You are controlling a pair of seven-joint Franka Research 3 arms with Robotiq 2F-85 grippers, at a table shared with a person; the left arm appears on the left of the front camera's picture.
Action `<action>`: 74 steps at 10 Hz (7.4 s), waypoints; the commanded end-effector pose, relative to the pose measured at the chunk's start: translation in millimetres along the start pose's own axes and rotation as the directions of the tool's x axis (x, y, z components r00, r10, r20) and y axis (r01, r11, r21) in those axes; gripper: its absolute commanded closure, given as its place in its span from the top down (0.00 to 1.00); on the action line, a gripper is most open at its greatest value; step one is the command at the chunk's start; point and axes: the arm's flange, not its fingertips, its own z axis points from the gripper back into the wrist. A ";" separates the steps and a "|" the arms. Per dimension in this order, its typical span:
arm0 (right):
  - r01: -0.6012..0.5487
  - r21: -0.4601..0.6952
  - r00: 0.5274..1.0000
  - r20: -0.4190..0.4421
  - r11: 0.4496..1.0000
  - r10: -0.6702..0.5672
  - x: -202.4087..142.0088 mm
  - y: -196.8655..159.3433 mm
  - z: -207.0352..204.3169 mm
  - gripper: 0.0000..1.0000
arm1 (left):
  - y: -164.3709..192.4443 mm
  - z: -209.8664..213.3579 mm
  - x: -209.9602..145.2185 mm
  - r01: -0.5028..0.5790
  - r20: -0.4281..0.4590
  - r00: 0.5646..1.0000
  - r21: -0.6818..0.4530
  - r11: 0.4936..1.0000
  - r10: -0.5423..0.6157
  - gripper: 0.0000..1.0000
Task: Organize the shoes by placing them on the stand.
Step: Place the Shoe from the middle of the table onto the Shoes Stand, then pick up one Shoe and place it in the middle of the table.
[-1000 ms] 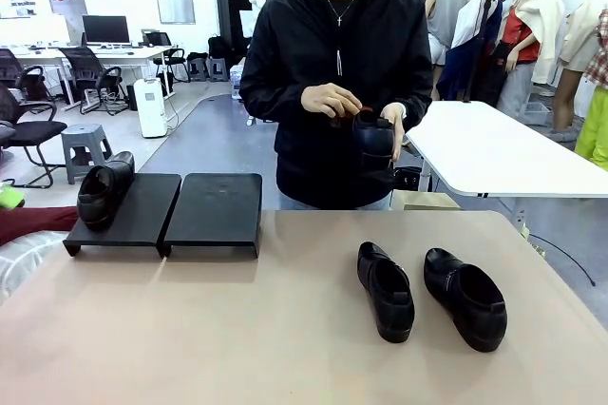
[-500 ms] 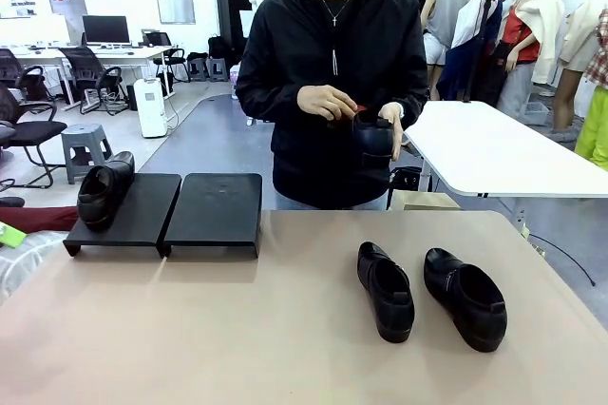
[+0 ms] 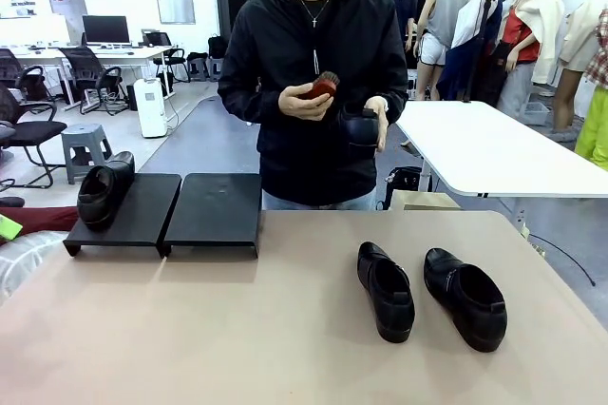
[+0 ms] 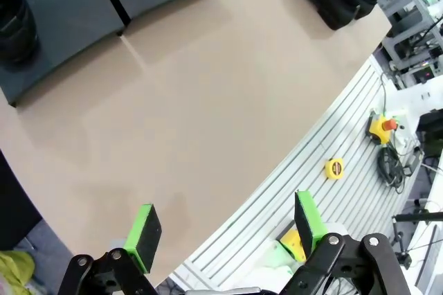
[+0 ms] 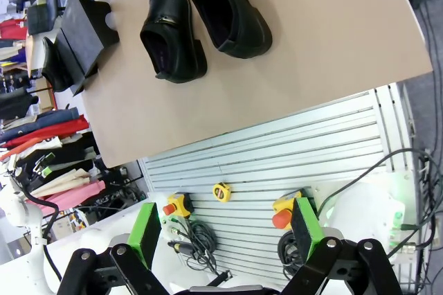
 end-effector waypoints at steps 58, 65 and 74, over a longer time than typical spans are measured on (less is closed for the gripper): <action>-0.520 -0.492 0.854 -0.281 0.698 0.438 19.3 263.0 -374.7 1.00 | 2.2 2.9 -2.1 0.022 -0.010 1.000 -0.003 1.000 -0.022 1.00; -0.409 -0.548 0.910 -0.192 0.730 0.366 72.1 247.7 -457.8 1.00 | 2.2 2.9 -2.1 0.022 -0.010 1.000 -0.003 1.000 -0.022 1.00; -0.391 -0.520 0.919 -0.171 0.759 0.355 71.2 240.1 -444.3 0.00 | 2.2 2.9 -2.1 0.022 -0.010 1.000 -0.003 1.000 -0.022 1.00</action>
